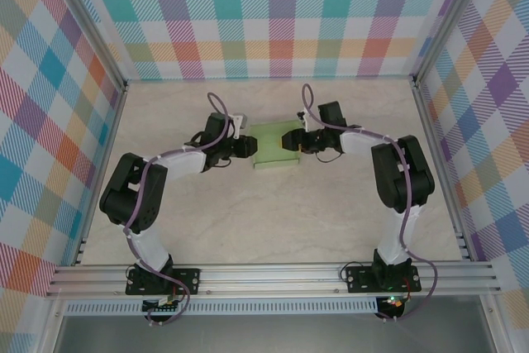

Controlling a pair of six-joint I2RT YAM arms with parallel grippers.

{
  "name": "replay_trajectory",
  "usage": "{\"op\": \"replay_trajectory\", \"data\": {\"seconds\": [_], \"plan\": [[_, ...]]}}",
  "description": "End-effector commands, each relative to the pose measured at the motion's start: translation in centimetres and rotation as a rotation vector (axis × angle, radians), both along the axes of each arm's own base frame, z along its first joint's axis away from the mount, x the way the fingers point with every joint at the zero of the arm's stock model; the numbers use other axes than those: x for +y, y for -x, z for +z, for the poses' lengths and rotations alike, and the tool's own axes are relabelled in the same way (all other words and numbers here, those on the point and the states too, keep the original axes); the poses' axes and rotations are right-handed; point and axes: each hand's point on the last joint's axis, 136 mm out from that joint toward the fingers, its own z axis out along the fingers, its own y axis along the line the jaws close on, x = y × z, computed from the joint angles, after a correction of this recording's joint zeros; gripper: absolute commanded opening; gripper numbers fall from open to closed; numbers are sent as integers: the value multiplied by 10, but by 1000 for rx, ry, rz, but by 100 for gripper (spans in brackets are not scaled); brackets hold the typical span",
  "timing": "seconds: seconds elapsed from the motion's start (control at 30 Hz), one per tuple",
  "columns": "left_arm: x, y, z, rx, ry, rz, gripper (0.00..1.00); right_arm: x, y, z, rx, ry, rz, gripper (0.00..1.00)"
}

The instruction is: Fold the paper box

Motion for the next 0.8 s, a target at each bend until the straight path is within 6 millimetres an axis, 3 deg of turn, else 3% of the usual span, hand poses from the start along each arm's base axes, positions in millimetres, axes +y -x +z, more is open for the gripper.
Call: {"op": "replay_trajectory", "data": {"seconds": [0.0, 0.13, 0.3, 0.37, 0.4, 0.5, 0.6, 0.7, 0.77], "plan": [[-3, 6, 6, -80, -94, -29, 37, 4, 4, 30, -111, -42, 32, 59], [2, 2, 4, -88, -118, 3, 37, -6, 12, 45, -149, -33, 12, 62], [-2, 2, 23, -117, -84, -6, 45, -23, 25, 55, -163, 16, -20, 66], [-1, 5, 40, -144, -67, -10, 52, -35, 26, 55, -183, 76, -64, 81], [0, 7, 49, -159, -58, -7, 59, -44, 26, 54, -197, 121, -96, 100], [6, 12, 70, -183, -51, -17, 72, -62, 27, 47, -205, 181, -135, 100], [13, 20, 88, -174, -21, -22, 78, -78, 28, 48, -212, 217, -195, 100], [23, 30, 110, -181, 33, 8, 100, -106, 21, 68, -293, 290, -355, 100], [37, 31, 125, -174, 37, 76, 100, -133, 12, 85, -304, 361, -506, 100]]}}
